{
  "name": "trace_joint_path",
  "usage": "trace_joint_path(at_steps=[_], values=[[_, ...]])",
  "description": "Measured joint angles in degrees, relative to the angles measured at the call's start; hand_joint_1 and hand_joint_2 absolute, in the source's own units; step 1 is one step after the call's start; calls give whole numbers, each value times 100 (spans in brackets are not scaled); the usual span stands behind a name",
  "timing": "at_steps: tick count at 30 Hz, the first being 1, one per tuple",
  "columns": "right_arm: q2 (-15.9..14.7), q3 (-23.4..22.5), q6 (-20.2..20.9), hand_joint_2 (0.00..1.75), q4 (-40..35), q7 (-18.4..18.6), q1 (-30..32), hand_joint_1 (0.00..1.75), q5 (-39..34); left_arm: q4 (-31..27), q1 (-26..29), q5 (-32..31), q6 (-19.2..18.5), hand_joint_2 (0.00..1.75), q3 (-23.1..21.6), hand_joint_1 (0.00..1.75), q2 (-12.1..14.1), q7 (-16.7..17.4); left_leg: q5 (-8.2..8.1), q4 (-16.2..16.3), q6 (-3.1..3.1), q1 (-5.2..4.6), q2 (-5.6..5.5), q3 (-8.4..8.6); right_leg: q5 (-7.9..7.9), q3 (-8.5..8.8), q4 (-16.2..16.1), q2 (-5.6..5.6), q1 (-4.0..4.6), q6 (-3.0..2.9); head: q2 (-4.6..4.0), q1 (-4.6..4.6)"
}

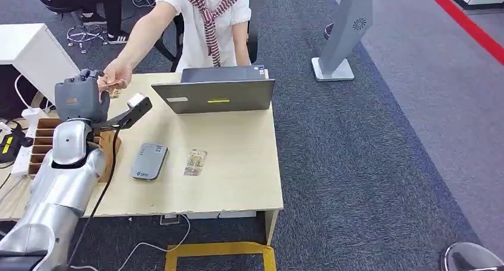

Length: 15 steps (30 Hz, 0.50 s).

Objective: Pass the card to the sensor for recognition and then transmit it.

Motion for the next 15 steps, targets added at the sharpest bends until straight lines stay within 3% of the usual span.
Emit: trace_joint_path(at_steps=[7, 15], values=[[0, -4, -11, 175, 0, 11, 2, 0, 0, -46, 112, 33, 107, 175, 0, 0, -4, -105, 0, 0, 0, 0, 2, 1, 0, 0, 0, 1, 0, 0, 0, 0], [0, -15, -46, 175, 0, 37, 3, 0, -59, -851, 713, 142, 50, 175, 0, 0, 13, -284, -2, -1, 0, -1, 3, 0, 0, 0, 0, 1, 0, 0, 0, -2]])
